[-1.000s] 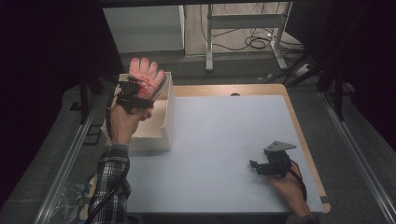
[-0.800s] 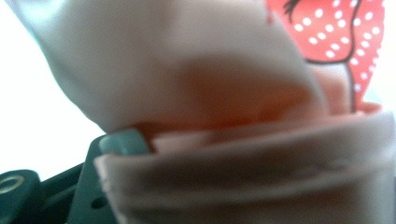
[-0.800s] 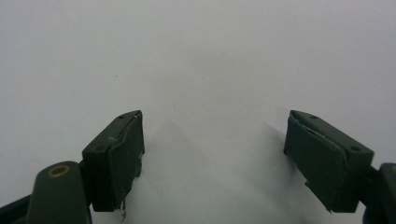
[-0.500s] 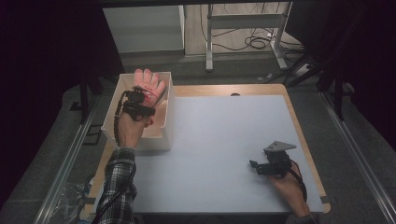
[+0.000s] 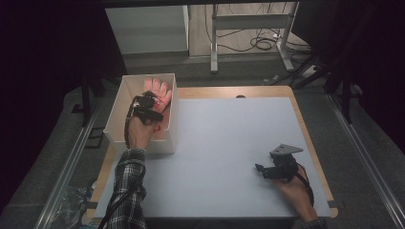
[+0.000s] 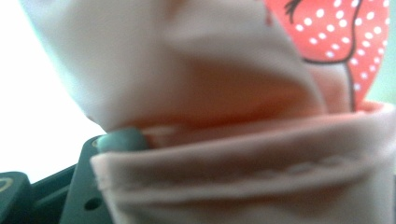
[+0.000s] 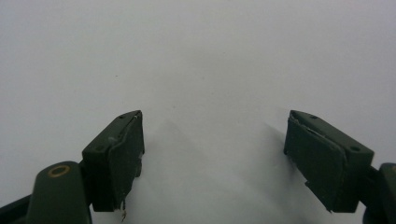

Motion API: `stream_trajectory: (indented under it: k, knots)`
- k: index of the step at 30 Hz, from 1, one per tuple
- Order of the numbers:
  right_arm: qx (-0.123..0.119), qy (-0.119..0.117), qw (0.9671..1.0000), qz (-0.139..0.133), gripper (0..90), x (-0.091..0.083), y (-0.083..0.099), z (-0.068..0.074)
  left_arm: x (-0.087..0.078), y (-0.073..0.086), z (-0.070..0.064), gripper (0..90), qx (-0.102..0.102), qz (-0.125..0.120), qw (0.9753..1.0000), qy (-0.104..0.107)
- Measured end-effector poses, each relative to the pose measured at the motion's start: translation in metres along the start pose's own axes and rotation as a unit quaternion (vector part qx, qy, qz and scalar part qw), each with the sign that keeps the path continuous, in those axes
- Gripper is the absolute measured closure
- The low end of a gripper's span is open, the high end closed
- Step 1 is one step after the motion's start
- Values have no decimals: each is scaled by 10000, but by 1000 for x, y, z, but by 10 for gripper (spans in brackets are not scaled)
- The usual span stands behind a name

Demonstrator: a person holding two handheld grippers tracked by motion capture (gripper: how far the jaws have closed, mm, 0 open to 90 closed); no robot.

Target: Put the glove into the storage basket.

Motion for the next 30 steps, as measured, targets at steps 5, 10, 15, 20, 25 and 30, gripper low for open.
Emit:
stream_trajectory:
  k: [5, 10, 15, 20, 25, 30]
  knots:
    - [-1, 1, 10000, 0, 204, 0, 0, 0, 6, -4, 0, 389, 61, 215, 9997, -94]
    - [-1, 1, 10000, 0, 204, 0, 0, 0, 16, -7, -2, 359, 28, 369, 9993, -37]
    - [-1, 0, 10000, -1, 204, 0, 0, 0, 22, -6, 0, 253, 66, 522, 9986, -88]
    - [-1, 0, 10000, -2, 204, 0, 0, 0, 24, -5, -2, 159, 109, 626, 9980, -51]
    - [0, 0, 10000, 0, 204, 0, 0, 0, 20, -7, -5, 67, 68, 612, 9981, 35]
    - [-2, 0, 10000, -2, 204, 0, 0, 0, 12, -8, -4, 39, 37, 531, 9986, 24]
Point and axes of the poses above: each handheld gripper's, and its own axes: x roughly forward along the jaws, y roughly out of its underside, z roughly to its left, the point moved 10 cm from there along x, roughly forward along the jaws, and after that the axes turned 14 degrees about z, right-handed, at the moved point
